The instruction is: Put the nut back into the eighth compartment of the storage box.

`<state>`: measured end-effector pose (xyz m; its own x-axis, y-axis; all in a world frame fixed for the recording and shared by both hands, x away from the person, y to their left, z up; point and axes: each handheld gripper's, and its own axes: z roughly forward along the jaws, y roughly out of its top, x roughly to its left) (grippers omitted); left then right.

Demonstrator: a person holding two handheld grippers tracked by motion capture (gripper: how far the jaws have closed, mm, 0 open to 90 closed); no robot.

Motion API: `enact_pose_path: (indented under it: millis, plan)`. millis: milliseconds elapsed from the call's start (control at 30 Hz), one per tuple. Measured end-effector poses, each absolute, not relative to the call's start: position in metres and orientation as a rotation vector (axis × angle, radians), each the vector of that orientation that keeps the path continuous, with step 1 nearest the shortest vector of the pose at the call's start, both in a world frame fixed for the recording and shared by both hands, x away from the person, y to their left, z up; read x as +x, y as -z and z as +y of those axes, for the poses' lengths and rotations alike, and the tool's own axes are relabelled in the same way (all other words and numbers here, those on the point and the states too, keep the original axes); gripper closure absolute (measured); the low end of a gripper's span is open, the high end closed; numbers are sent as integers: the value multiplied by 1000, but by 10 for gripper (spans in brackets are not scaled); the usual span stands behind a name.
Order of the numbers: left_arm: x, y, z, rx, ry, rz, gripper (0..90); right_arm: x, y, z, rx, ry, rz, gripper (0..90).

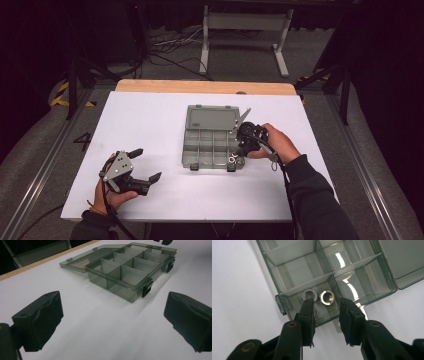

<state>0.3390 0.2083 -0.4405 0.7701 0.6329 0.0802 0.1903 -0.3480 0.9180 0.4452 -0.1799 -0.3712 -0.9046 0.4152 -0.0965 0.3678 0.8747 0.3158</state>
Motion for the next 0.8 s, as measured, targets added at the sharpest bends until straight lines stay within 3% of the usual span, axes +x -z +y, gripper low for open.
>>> enact_pose_path:
  millis: [300,800]
  plan:
    - [339,441,208,1911,-528,626,28,440,366,-185,607,-486,2857,610]
    - [339,441,207,1916,-522,627,28,435,357,-195,624,-546,2786,440]
